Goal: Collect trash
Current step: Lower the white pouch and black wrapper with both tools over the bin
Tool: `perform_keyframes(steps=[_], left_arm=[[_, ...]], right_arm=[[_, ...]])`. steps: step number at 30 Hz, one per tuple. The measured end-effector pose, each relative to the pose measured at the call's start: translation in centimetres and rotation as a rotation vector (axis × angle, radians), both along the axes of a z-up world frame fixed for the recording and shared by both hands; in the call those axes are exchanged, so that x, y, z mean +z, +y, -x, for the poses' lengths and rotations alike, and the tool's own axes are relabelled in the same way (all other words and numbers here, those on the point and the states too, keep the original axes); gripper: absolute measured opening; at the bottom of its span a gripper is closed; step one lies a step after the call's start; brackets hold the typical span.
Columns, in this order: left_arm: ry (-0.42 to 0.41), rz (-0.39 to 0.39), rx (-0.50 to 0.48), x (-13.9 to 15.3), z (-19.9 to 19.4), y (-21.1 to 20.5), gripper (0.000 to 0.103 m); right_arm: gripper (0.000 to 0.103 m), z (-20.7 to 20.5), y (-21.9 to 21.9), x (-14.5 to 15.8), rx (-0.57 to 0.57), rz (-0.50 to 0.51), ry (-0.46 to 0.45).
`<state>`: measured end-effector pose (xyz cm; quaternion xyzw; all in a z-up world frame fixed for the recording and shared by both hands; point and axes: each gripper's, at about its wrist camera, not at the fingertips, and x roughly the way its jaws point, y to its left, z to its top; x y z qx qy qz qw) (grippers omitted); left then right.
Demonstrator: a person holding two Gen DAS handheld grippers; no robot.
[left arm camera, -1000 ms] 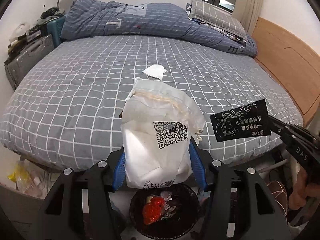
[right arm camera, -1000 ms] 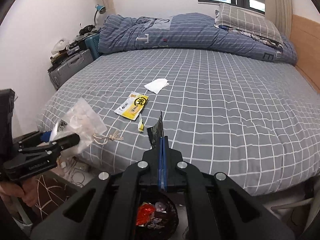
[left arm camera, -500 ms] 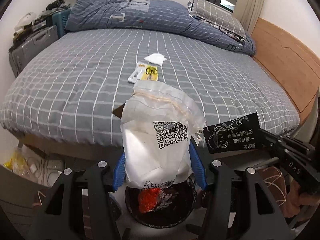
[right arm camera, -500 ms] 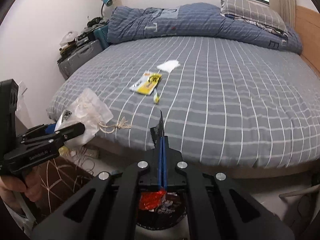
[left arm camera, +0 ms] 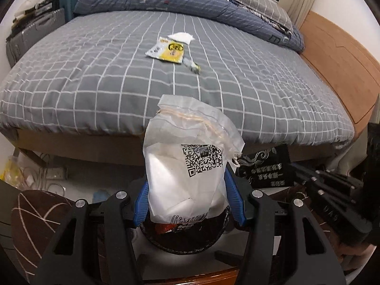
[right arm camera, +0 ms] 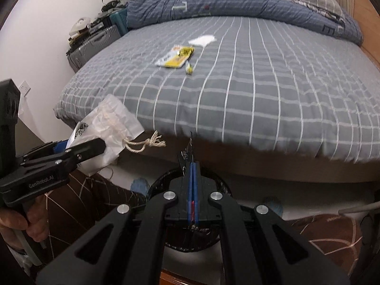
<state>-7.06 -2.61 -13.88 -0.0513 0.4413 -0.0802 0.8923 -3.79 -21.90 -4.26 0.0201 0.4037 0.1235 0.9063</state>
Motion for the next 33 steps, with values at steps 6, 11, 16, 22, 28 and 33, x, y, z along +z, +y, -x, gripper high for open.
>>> perform_keyframes(steps=[6,11,16,22,28,33], left_arm=[[0.028,-0.019,-0.002,-2.6,-0.4,-0.2,0.054],[0.051,-0.026,-0.002,-4.7,-0.8,0.0,0.054],[0.093,-0.023,-0.004,-6.8,-1.6,0.2,0.054],[0.126,-0.006,0.01,-8.1,-3.0,1.0,0.054],[0.148,-0.003,0.031,-9.3,-4.3,1.9,0.054],[0.174,-0.02,0.046,-10.7,-5.0,2.7,0.054]], right_arm=[[0.001,-0.2,0.5,-3.6,-0.014,0.025,0.056],[0.001,-1.0,1.1,-6.1,-0.014,0.034,0.107],[0.001,-1.8,1.7,-7.7,-0.012,0.042,0.147],[0.001,-2.9,2.6,-8.5,0.006,0.053,0.175],[0.001,-4.5,3.6,-9.3,0.024,0.055,0.209],[0.001,-5.6,4.4,-9.6,0.035,0.058,0.226]])
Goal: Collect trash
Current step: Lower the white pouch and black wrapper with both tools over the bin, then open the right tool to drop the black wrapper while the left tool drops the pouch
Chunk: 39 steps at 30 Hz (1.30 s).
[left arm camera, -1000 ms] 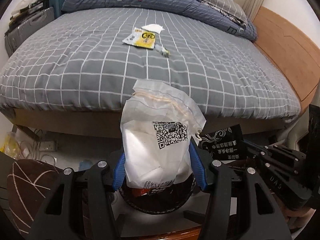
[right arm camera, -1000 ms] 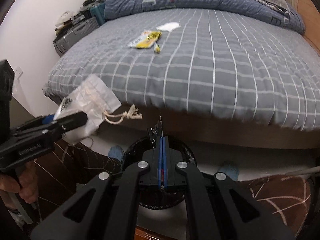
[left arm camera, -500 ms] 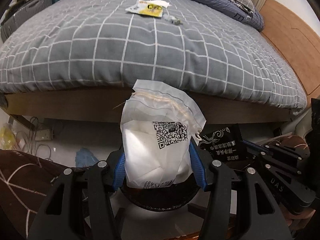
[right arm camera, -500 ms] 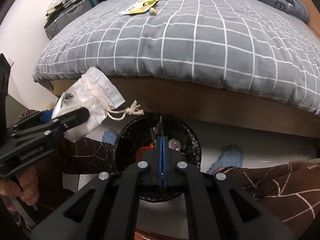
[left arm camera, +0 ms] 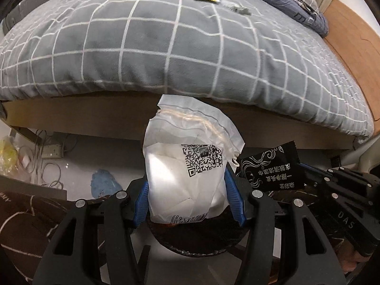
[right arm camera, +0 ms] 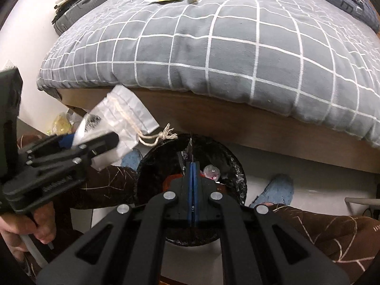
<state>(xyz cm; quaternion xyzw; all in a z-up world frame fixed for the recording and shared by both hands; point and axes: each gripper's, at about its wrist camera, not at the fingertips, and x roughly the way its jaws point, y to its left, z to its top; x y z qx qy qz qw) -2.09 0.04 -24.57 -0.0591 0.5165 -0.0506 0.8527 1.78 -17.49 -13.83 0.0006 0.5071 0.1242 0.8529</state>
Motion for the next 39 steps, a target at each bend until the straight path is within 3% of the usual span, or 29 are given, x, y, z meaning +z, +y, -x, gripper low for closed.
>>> perform_keyframes(steps=[10,16,18,19,20,26,32,36,39], left_arm=[[0.058,-0.015,0.014,-2.1,-0.8,0.7,0.054],[0.101,-0.023,0.021,-3.2,-0.9,0.7,0.054],[0.119,-0.012,0.025,-3.8,-0.9,1.0,0.054],[0.124,-0.008,0.025,-4.0,-1.0,1.1,0.054],[0.127,-0.009,0.024,-4.1,-1.0,1.0,0.054],[0.132,-0.011,0.003,-4.5,-1.2,0.2,0.054],[0.133,-0.005,-0.021,-4.3,-1.2,-0.6,0.054],[0.125,-0.002,-0.045,-4.0,-1.2,-1.8,0.054],[0.121,-0.003,-0.061,-3.7,-1.1,-3.0,0.054]], right_arm=[[0.001,-1.2,1.8,-3.0,0.005,0.019,0.067],[0.004,-1.0,2.5,-4.1,0.013,0.049,0.064],[0.021,-1.0,2.6,-4.4,0.022,0.038,0.076],[0.039,-0.9,2.5,-4.4,0.011,0.034,0.077],[0.047,-0.8,2.4,-4.4,0.0,0.034,0.069],[0.072,-0.4,0.7,-4.2,-0.061,0.03,0.046],[0.091,0.9,-1.1,-3.0,-0.144,0.056,-0.024],[0.096,1.8,-2.0,-1.8,-0.188,0.106,-0.116],[0.096,2.2,-2.5,-1.5,-0.211,0.117,-0.134]])
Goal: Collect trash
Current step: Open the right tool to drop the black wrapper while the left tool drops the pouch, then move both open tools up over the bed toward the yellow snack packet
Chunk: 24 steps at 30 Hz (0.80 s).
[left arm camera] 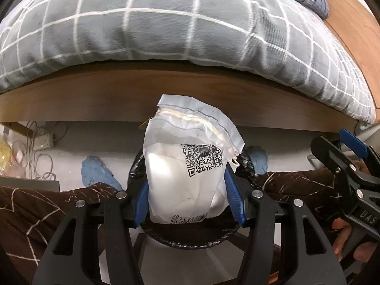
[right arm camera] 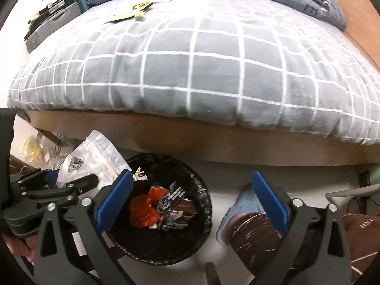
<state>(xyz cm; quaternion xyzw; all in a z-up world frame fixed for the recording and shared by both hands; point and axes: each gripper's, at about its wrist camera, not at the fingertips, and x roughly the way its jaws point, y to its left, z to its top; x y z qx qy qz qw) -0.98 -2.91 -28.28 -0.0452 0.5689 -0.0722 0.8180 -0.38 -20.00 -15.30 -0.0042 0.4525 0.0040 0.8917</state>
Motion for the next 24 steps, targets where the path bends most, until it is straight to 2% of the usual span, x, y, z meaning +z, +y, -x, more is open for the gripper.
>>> perform_keyframes(steps=[10,12,14,19,24], left_arm=[[-0.002,-0.005,-0.045,0.1,0.4,-2.0,0.057],[0.0,-0.01,-0.062,0.0,0.6,-2.3,0.065],[-0.003,-0.02,-0.074,0.0,0.7,-2.6,0.081],[-0.011,-0.027,-0.062,-0.1,0.7,-2.2,0.094],[-0.024,-0.029,-0.028,0.1,0.6,-1.3,0.097]], right_arm=[[0.096,1.3,-1.4,-0.6,-0.053,-0.036,0.014],[0.096,1.3,-1.2,-0.7,-0.051,-0.034,0.013],[0.096,1.4,-0.9,-0.8,-0.046,-0.028,0.011],[0.096,1.1,-0.7,-1.3,-0.048,-0.03,0.03],[0.096,1.1,-0.7,-1.4,-0.041,-0.036,0.035]])
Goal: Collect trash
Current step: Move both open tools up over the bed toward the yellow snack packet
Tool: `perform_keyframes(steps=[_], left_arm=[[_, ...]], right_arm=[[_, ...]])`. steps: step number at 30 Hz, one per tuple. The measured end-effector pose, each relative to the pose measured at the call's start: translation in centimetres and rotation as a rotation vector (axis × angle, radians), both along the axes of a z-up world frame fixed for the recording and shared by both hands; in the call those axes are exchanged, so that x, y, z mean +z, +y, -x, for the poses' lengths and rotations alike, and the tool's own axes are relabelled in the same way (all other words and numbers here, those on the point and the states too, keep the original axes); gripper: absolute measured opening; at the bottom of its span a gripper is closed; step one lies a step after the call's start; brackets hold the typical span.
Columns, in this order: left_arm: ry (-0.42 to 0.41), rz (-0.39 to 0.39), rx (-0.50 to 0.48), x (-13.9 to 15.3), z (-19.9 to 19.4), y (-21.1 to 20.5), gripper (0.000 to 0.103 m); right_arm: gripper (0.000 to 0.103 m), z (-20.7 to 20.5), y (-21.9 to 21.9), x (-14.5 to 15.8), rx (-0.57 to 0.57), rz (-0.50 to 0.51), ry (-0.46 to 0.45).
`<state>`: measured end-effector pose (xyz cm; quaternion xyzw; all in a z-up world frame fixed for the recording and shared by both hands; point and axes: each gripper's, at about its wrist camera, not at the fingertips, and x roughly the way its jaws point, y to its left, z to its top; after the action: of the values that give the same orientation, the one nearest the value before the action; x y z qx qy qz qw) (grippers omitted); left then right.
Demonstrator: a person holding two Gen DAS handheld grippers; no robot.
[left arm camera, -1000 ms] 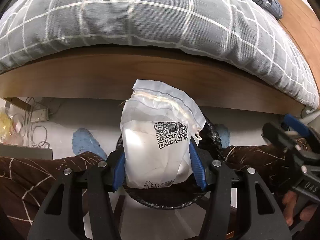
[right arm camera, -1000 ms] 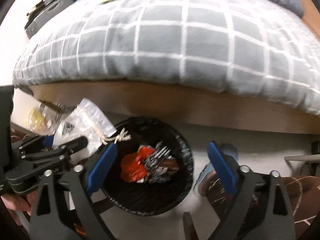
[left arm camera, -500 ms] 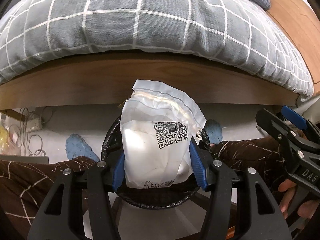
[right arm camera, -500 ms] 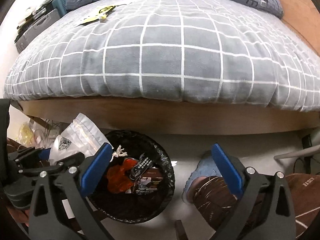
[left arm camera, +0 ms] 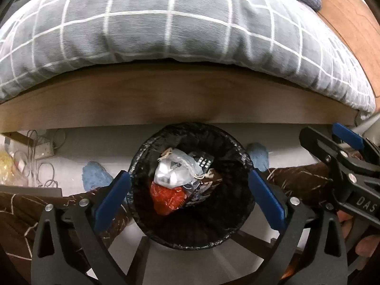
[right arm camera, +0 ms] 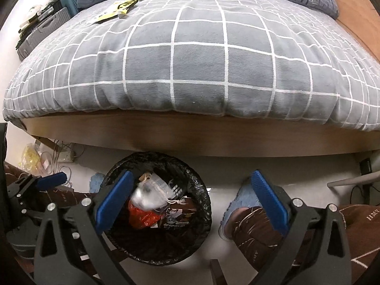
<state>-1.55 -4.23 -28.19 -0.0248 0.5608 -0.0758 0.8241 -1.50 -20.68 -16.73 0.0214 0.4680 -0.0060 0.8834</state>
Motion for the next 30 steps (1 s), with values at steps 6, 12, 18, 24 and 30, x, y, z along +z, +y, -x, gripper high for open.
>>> perform_keyframes(steps=[6,12,18,24,30], left_arm=[[-0.034,0.004,0.024,1.1,0.1,0.6,0.097],[-0.12,0.013,0.047,3.9,1.0,1.4,0.097],[-0.15,0.016,0.101,6.4,1.3,2.8,0.097],[-0.208,0.009,0.12,9.5,1.1,3.3,0.097],[-0.248,-0.024,0.106,11.4,0.0,3.3,0.097]], right_arm=[[0.096,0.2,0.0,0.4,0.001,-0.001,-0.02],[0.096,0.8,0.0,1.7,0.002,-0.01,-0.042],[0.096,1.8,0.0,4.4,0.011,-0.025,-0.093],[0.096,2.4,-0.4,6.8,0.012,-0.029,-0.136],[0.096,2.3,-1.2,9.0,0.02,0.0,-0.19]])
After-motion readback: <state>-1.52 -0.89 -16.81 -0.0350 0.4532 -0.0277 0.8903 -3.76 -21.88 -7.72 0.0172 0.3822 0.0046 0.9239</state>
